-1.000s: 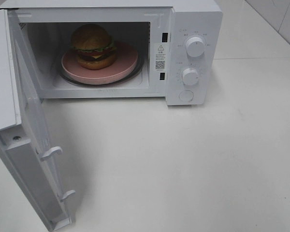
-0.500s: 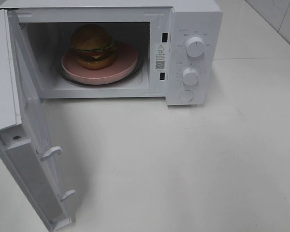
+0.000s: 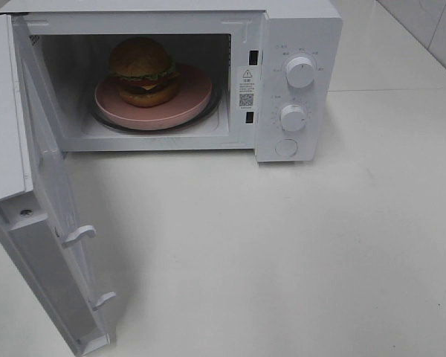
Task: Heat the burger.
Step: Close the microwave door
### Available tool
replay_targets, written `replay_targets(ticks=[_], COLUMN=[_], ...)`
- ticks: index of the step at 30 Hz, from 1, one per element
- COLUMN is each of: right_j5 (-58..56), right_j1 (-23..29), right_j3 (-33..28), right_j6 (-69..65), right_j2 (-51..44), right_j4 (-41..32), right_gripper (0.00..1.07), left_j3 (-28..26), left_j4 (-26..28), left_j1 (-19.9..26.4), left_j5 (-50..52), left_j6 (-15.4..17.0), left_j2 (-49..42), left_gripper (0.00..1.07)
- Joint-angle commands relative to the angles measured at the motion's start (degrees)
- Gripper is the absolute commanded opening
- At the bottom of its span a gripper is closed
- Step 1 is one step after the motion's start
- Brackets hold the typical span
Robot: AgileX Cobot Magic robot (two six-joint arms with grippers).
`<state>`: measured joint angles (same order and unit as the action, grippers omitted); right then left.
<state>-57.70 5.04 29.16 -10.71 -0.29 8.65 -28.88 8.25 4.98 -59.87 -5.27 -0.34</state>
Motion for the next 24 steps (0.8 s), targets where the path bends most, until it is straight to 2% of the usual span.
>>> replay_targets(ticks=[1, 24], right_j5=[-0.06, -0.06], right_j1=[-0.46, -0.46], right_j3=[-0.11, -0.11], right_j6=[-0.4, -0.46], right_j2=[-1.43, -1.43], right_j4=[-0.17, -0.11], right_gripper=[0.77, 0.76], left_j3=[0.0, 0.0], left_j4=[0.29, 0.23], left_j1=[-0.17, -0.17], left_j5=[0.46, 0.46], left_j6=[0.23, 0.23], left_j2=[-1.03, -1.03], left_gripper=[0.98, 0.98])
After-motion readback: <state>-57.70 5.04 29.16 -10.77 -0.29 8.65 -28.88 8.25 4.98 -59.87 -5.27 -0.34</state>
